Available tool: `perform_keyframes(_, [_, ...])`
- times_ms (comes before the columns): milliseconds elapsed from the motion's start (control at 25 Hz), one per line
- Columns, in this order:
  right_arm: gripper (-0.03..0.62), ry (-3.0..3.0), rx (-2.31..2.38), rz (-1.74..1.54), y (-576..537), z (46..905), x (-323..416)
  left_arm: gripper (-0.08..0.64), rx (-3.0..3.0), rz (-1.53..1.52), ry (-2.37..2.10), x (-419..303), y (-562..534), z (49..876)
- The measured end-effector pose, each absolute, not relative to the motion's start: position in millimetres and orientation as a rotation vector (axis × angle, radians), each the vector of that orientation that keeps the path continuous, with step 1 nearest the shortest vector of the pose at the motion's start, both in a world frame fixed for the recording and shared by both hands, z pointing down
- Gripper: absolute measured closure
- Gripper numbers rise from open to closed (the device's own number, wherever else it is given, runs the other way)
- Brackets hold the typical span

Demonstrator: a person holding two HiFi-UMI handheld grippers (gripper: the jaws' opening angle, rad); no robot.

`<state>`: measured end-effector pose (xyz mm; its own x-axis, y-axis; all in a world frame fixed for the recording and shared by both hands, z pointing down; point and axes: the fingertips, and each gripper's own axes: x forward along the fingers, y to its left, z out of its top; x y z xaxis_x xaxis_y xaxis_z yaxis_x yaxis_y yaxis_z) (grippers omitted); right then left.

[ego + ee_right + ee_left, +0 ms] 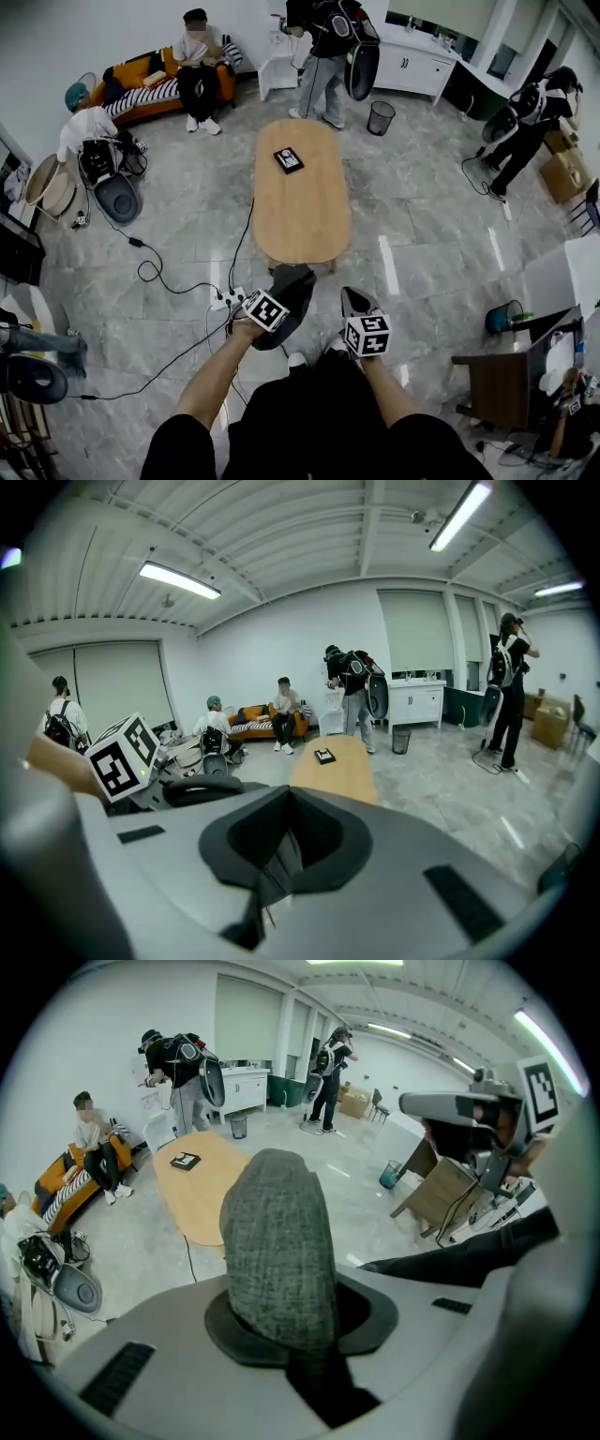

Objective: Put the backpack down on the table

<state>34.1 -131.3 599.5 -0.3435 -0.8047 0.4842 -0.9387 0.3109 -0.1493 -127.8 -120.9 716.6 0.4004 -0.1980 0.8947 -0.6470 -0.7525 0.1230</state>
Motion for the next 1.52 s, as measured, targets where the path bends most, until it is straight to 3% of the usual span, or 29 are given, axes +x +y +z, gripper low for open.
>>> perform_keyframes(640, [0.581, -2.280, 1.545, 0.612, -176, 607, 50, 0.476, 2.188, 1.307, -0.682, -97, -148, 722])
perform_keyframes(1520, [0.581, -2.329, 1.560, 0.799, -342, 626, 170, 0.476, 2.188, 1.396, -0.598, 30, -303, 696])
